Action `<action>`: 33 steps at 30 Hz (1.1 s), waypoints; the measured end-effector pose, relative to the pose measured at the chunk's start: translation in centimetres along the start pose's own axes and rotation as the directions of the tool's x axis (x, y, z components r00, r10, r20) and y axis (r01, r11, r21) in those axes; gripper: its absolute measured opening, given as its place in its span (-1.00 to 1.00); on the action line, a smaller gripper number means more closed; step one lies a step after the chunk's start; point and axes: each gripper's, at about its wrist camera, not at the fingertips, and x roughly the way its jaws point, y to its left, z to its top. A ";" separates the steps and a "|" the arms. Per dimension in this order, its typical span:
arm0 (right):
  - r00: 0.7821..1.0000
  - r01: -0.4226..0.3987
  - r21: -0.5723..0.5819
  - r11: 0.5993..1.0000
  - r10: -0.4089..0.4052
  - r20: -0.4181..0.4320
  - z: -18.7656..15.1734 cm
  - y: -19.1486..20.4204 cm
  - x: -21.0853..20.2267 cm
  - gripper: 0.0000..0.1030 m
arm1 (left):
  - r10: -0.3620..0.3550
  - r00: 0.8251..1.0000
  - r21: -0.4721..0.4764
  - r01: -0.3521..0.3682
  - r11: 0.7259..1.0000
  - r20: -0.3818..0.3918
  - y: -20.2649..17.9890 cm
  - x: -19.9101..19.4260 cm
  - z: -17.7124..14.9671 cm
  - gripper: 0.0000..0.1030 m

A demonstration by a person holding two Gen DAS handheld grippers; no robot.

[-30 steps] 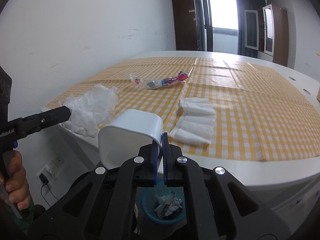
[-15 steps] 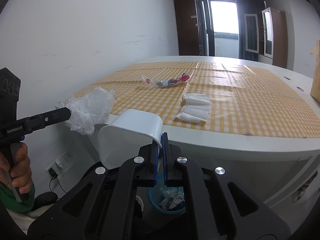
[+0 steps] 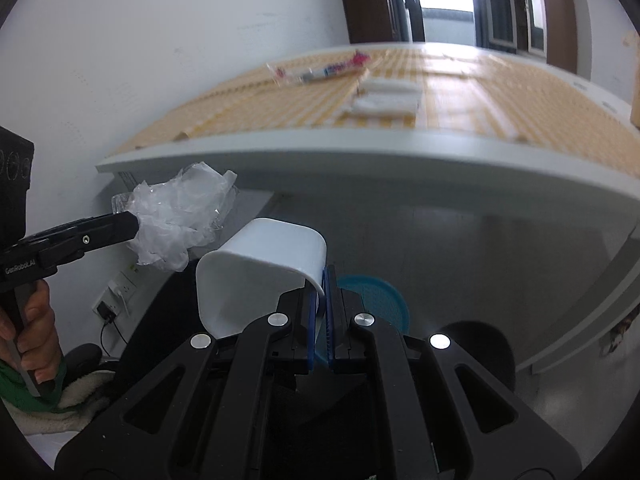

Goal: Collect trash
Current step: 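Lower the white cup and plastic wrap over the blue wastebasket with both tools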

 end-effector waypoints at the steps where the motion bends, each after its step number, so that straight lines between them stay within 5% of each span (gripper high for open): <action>1: 1.000 0.006 0.014 1.000 -0.006 -0.020 -0.3 -0.4 1.1 -0.94 | 0.004 1.000 -0.011 -0.004 1.000 -0.013 0.3 0.7 -0.3 -0.45; 4: 0.997 0.025 0.046 0.999 -0.022 -0.075 -1.4 -1.4 4.2 -0.94 | 0.013 0.998 -0.078 -0.018 0.997 -0.064 2.2 4.0 -1.5 -0.45; 8: 0.988 0.037 0.080 0.996 -0.024 -0.155 -3.1 -2.4 8.3 -0.94 | -0.068 0.985 -0.239 0.028 0.971 -0.161 6.0 9.1 -3.3 -0.45; 15: 0.956 0.062 0.163 0.985 -0.011 -0.294 -4.9 -4.6 14.5 -0.94 | -0.050 0.959 -0.321 -0.044 0.946 -0.280 9.2 14.8 -4.8 -0.46; 23: 0.924 0.091 0.185 0.979 -0.013 -0.383 -5.3 -5.8 20.0 -0.94 | 0.017 0.931 -0.308 -0.138 0.942 -0.365 10.7 20.7 -4.4 -0.46; 33: 0.876 0.160 0.237 0.958 -0.027 -0.482 -5.9 -8.3 27.0 -0.94 | 0.005 0.893 -0.314 -0.164 0.935 -0.449 11.3 26.8 -4.6 -0.46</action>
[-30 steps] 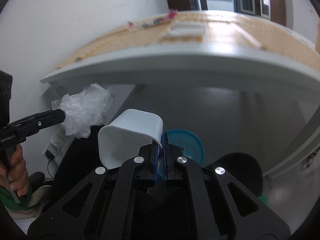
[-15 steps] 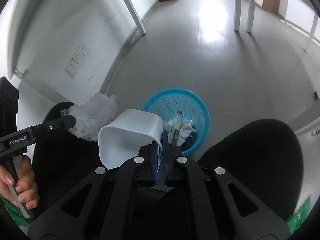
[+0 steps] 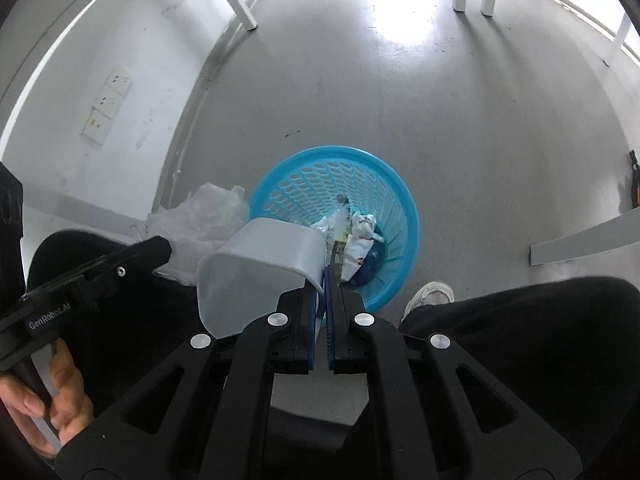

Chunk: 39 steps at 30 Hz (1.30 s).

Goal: Collect trash
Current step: 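Lower the white cup and plastic wrap over the blue wastebasket with both tools, then open both tools to drop the cup and wrap into the wastebasket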

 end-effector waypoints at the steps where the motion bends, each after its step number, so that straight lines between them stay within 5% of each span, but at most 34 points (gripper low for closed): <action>1: 1.000 0.008 0.000 1.000 -0.008 0.000 0.3 0.0 0.3 -0.94 | -0.003 1.000 -0.004 0.003 1.000 -0.011 0.0 0.5 0.2 -0.46; 14: 0.995 0.053 0.028 0.998 -0.050 -0.085 2.5 -0.8 5.2 -0.93 | 0.042 0.996 -0.016 -0.043 0.999 -0.079 0.3 4.3 2.0 -0.43; 19: 0.996 0.041 0.050 0.998 -0.037 -0.084 2.5 -1.1 4.6 -0.64 | 0.024 0.999 -0.048 -0.026 0.998 -0.048 1.0 3.5 2.1 -0.03; 26: 0.999 0.038 0.003 0.999 -0.038 -0.027 1.1 0.1 1.5 -0.30 | 0.031 0.999 -0.042 -0.032 0.999 -0.023 0.5 2.0 1.1 0.03; 31: 1.000 -0.004 0.021 1.000 0.003 0.029 -0.8 0.2 -2.3 -0.27 | 0.105 0.994 0.027 -0.105 0.994 -0.005 -1.0 -0.2 -0.4 0.10; 39: 0.988 -0.015 -0.049 0.999 0.022 0.156 -4.3 1.1 -9.8 -0.16 | 0.086 0.991 0.124 -0.099 0.987 0.106 -3.1 -6.7 -4.4 0.17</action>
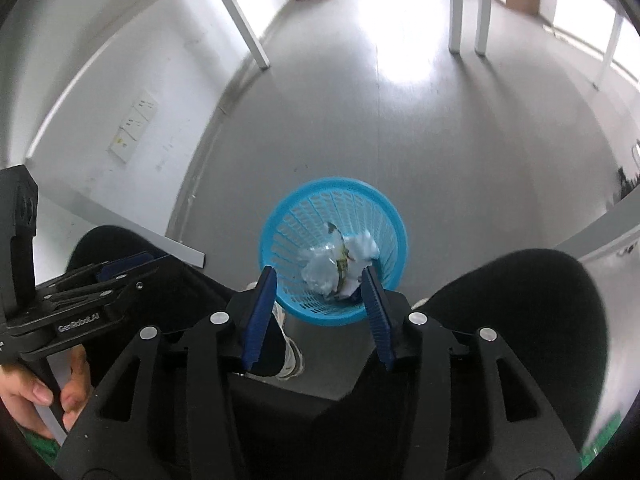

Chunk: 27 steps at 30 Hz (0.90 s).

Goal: Collect trash
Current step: 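Open both tools to drop the cup and wrap into the wastebasket, then raise both tools back toward the tissues and wrapper on the table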

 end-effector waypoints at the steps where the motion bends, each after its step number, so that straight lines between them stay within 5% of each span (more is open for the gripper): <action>1: 1.000 -0.001 -0.012 1.000 0.001 0.015 -0.2 0.3 -0.9 -0.16 | -0.009 1.000 0.008 0.009 1.000 0.023 -0.2 -1.0 -0.3 0.19; 10: 0.983 0.007 -0.105 0.994 0.012 0.181 -2.0 1.9 -9.3 -0.03 | -0.040 0.981 0.105 0.020 0.994 0.190 -1.4 -9.4 -2.5 0.50; 18: 0.927 0.009 -0.147 0.989 0.047 0.373 0.5 2.7 -17.4 0.39 | -0.094 0.902 0.176 0.020 0.984 0.423 -2.1 -18.0 -1.4 0.89; 22: 0.905 0.009 -0.162 0.987 0.060 0.421 2.7 3.2 -19.6 0.50 | -0.094 0.864 0.187 0.000 0.982 0.494 -2.5 -20.0 0.0 0.89; 27: 0.888 0.012 -0.164 0.986 0.065 0.456 5.7 3.6 -20.3 0.66 | -0.064 0.838 0.153 -0.023 0.988 0.541 -2.5 -21.3 2.4 0.89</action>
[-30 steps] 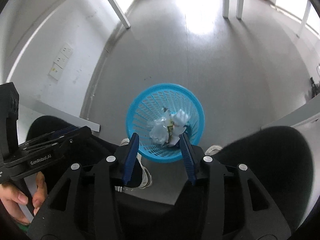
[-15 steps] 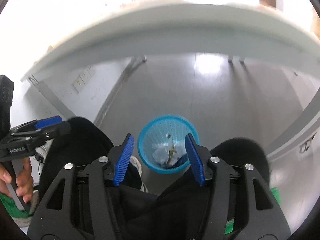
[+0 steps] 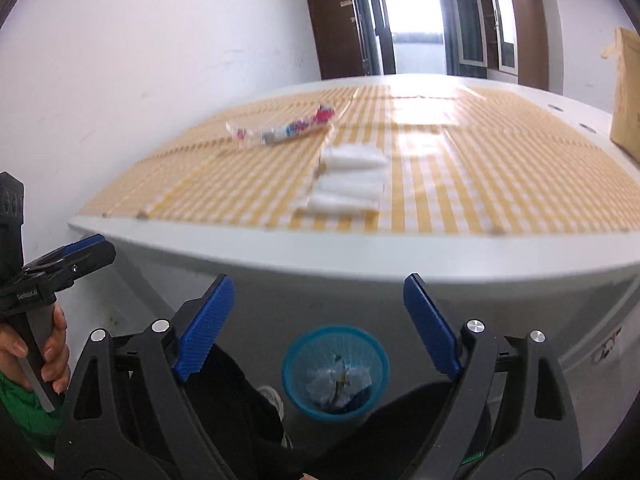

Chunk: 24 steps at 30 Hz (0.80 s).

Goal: Collect trash
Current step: 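Raise both tools back toward the tissues and wrapper on the table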

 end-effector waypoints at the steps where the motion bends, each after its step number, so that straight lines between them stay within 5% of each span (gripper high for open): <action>1: 1.000 0.004 -0.003 1.000 -0.004 0.004 0.7 0.0 0.4 0.68 | 0.005 1.000 -0.004 -0.005 1.000 0.012 0.1 -0.1 0.7 0.89; 7: 1.000 -0.004 -0.006 1.000 0.004 -0.005 2.6 0.7 2.2 0.83 | 0.060 0.996 0.011 -0.061 0.998 0.068 0.6 1.1 5.6 0.89; 17: 0.998 0.030 -0.005 1.000 -0.030 -0.048 4.6 -0.1 6.7 0.82 | 0.125 0.991 -0.033 -0.127 0.991 -0.049 3.7 9.5 12.3 0.89; 24: 0.996 0.003 0.023 1.000 -0.001 -0.091 5.7 -1.0 9.1 0.57 | 0.112 0.985 -0.074 -0.122 0.990 -0.130 5.4 14.5 15.7 0.86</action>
